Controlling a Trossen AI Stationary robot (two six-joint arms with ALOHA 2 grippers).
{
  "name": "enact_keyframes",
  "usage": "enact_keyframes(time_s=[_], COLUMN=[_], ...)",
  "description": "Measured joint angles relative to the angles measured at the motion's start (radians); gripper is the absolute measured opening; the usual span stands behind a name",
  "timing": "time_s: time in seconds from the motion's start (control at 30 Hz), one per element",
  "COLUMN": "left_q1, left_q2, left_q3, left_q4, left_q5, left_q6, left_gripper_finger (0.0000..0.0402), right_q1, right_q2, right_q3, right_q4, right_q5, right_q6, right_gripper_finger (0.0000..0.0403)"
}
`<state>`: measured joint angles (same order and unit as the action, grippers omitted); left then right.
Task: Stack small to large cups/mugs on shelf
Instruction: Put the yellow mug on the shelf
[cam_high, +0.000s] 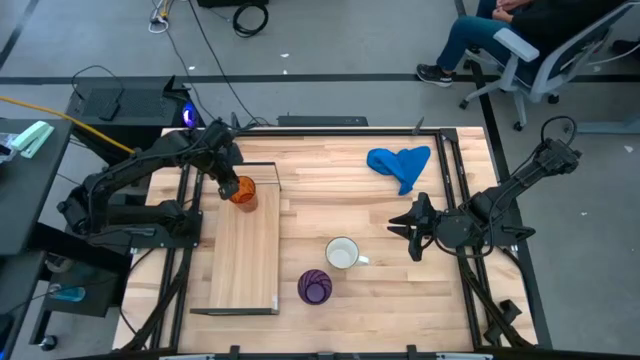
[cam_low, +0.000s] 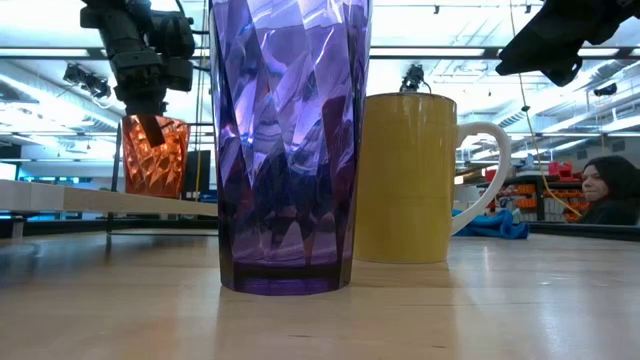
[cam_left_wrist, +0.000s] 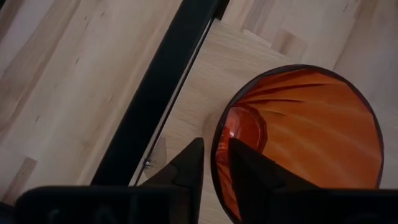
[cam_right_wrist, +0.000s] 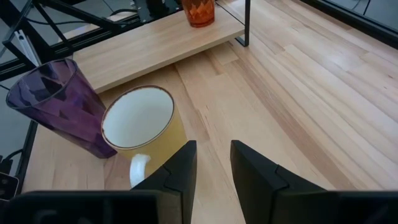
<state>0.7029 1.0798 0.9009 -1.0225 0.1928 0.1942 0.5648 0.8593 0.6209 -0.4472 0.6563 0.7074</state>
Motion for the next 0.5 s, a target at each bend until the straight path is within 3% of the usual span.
enact_keyframes(time_s=[0.5], left_q1=[-0.008], left_q2=[0.0], left_q3=[0.198], left_q4=[-0.054], left_q5=[0.045], left_q6=[-0.037], left_gripper_finger=[0.0115], right_q1=[0.0], right_q2=[0.0], right_q3=[0.0], right_q4=[0.0], right_q5=[-0.01], right_q6=[0.008], right_gripper_finger=[0.0105])
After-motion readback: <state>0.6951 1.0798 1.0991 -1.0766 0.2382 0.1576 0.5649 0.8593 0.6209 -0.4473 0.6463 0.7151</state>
